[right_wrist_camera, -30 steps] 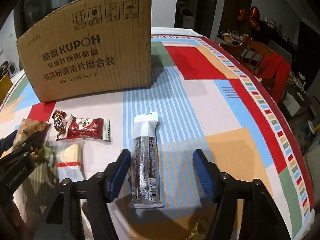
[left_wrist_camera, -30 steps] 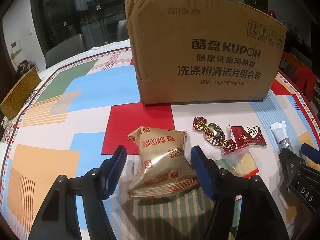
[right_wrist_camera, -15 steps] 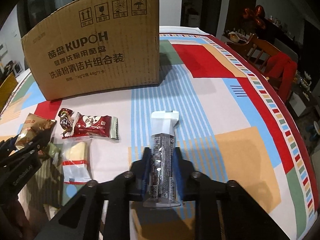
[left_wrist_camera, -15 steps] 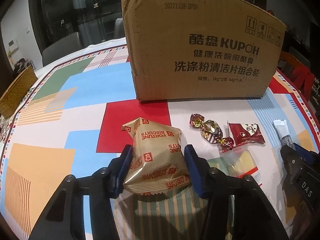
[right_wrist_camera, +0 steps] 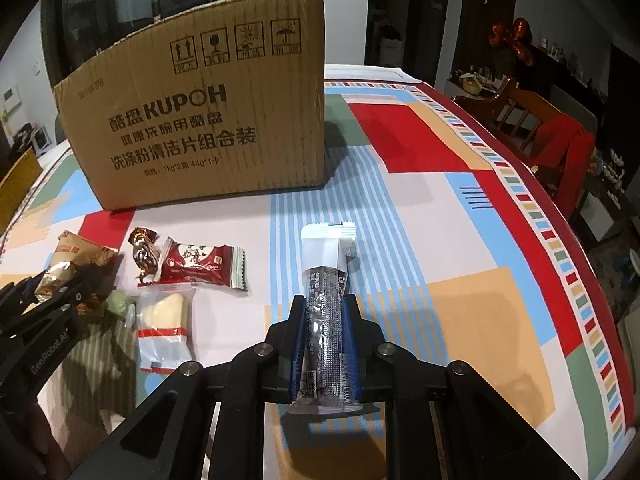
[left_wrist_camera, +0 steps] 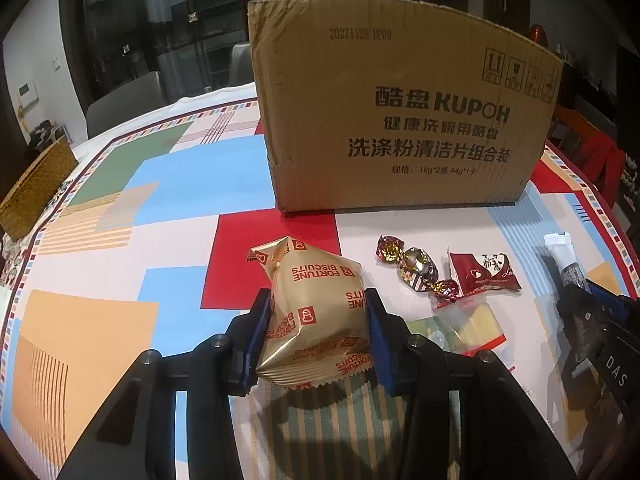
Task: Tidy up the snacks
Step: 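Lift the biscuit packet with the left tool while the right tool carries the tube snack toward the box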
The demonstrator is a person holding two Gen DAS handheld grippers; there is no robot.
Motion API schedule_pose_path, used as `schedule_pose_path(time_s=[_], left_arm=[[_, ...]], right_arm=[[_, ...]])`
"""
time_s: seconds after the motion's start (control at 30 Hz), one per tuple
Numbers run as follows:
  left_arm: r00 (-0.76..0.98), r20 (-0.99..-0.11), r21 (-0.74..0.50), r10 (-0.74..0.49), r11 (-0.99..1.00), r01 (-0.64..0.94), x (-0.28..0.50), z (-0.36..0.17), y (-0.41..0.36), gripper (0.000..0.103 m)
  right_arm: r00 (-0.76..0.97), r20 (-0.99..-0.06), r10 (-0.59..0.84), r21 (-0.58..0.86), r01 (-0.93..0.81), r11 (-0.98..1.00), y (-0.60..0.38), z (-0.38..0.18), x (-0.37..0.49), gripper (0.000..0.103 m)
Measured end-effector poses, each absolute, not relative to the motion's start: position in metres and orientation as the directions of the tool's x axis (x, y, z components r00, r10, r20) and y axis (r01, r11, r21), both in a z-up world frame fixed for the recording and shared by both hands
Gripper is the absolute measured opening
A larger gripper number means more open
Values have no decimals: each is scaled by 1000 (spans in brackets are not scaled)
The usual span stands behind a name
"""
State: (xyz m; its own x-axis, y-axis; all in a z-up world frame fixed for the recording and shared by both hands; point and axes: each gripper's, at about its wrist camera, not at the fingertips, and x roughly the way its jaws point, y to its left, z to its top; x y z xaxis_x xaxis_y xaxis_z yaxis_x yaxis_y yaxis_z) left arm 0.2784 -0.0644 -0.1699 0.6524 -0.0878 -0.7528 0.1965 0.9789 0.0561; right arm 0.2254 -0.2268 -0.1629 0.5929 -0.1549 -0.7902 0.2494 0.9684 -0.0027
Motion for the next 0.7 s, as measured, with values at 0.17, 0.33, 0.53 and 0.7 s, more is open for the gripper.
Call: schedule_pose_path(time_s=[0.17, 0.33, 0.53, 0.7], left_arm=[[663, -744, 57, -88, 979, 193, 276, -163, -63, 44], [674, -734, 56, -90, 980, 191, 273, -154, -62, 44], [683, -725, 57, -90, 980, 190, 268, -147, -62, 44], [691, -717, 55, -93, 980, 189, 264, -139, -61, 44]], right_arm=[[606, -781, -149, 4, 245, 970, -226, -157, 224, 19], [619, -772, -144, 10, 238, 971, -226, -151, 222, 19], [632, -762, -138, 16, 231, 973, -226, -144, 220, 19], [642, -755, -132, 18, 221, 975, -226, -139, 218, 19]])
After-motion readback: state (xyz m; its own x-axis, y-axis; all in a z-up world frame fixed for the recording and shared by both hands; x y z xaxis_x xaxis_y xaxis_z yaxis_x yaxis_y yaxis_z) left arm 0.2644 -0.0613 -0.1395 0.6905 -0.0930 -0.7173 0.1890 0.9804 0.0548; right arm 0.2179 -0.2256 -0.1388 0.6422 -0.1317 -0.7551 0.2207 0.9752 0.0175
